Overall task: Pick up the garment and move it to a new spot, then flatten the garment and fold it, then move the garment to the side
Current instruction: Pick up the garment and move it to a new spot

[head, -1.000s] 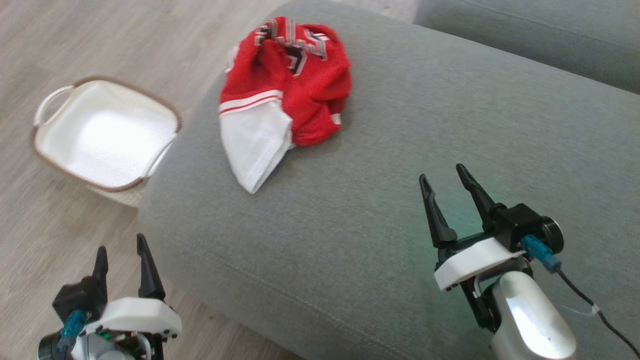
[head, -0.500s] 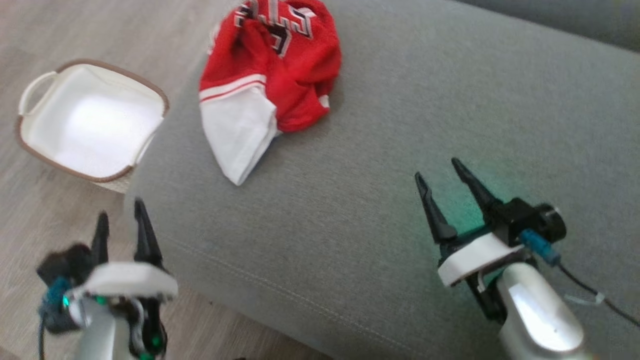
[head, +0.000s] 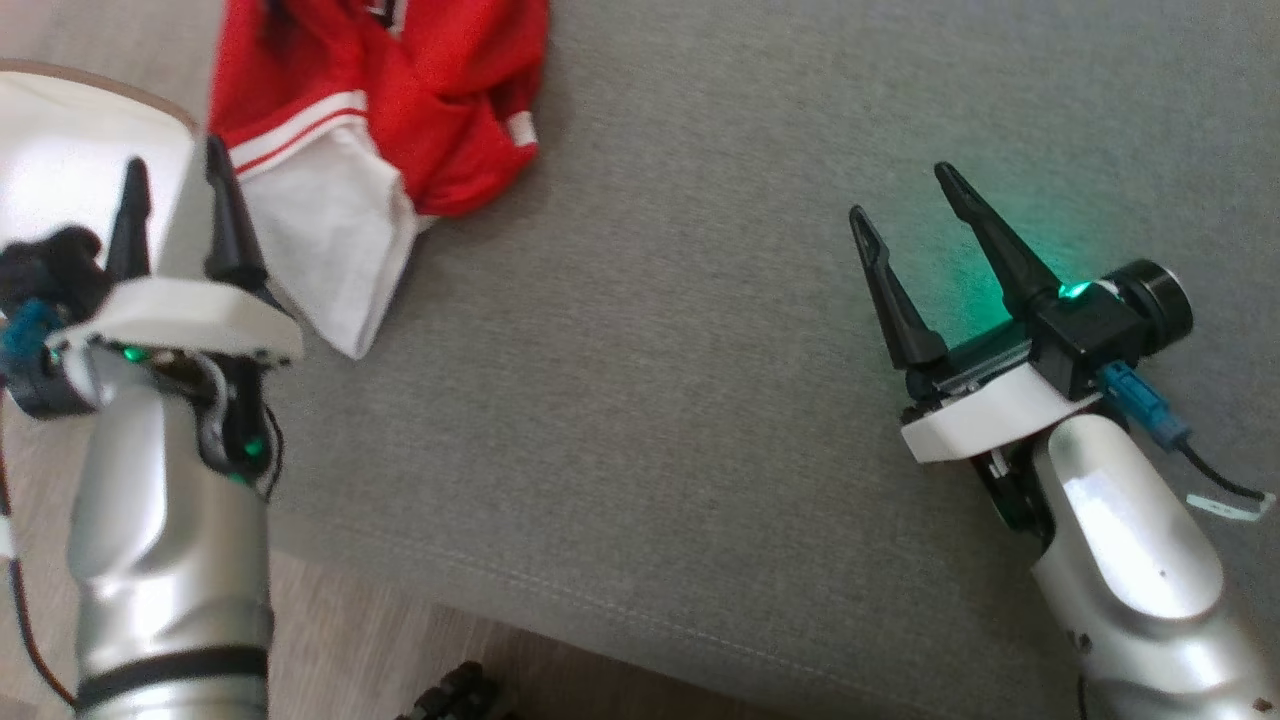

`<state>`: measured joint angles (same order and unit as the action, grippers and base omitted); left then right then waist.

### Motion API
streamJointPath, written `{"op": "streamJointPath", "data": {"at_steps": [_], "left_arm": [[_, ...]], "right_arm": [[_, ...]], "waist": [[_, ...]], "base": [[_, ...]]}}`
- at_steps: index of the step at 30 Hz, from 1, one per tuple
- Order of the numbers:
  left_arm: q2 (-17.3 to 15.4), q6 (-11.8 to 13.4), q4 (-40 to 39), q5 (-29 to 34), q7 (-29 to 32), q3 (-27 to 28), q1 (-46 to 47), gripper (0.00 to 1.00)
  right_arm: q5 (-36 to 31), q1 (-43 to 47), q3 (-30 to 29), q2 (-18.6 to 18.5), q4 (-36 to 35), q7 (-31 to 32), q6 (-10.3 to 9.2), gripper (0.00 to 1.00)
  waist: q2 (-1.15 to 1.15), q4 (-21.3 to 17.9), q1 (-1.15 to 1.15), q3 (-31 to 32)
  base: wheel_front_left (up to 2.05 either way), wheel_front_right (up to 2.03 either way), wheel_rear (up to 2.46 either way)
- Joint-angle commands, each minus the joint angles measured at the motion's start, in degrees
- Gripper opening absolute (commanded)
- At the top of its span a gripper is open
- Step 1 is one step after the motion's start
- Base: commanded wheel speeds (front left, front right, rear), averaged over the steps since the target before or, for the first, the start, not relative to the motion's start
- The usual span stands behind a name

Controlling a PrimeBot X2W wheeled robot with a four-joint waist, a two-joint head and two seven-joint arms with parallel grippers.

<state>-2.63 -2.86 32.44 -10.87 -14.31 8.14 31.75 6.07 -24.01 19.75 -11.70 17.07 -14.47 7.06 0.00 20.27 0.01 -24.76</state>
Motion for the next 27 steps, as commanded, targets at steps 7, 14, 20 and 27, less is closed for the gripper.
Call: {"op": "streamJointPath", "data": {"at_steps": [7, 14, 20, 27], "left_arm": [[-6.4, 0.6, 7.3, 1.9, -0.7, 4.5, 7.5, 1.0], [-7.4, 0.8, 8.3, 3.7, -0.7, 4.4, 9.4, 0.0], [-7.7, -0.2, 0.9, 4.7, -0.7, 4.6, 10.5, 0.0], [-8.3, -1.8, -7.4, 6.8, -0.7, 2.6, 10.8, 0.0]], "right_arm": [[1.6, -2.2, 1.7, 0.3, -4.5, -0.5, 0.43, 1.0], [2.4, -2.8, 1.5, 1.2, -4.7, -0.5, 0.43, 1.0], [3.2, -2.2, -1.4, 3.4, -4.4, -0.5, 0.43, 1.0], [4.0, -1.4, -1.5, 6.0, -3.7, -0.5, 0.43, 1.0]], "waist": [[0.0, -5.7, -0.01, -4.9], [0.0, -7.9, -0.01, -4.4], [0.0, -10.4, -0.01, -1.4], [0.0, -15.4, -0.01, 2.4]], "base": [[0.0, 0.0, 0.0], [0.0, 0.0, 0.0], [0.0, 0.0, 0.0], [0.0, 0.0, 0.0]]}}
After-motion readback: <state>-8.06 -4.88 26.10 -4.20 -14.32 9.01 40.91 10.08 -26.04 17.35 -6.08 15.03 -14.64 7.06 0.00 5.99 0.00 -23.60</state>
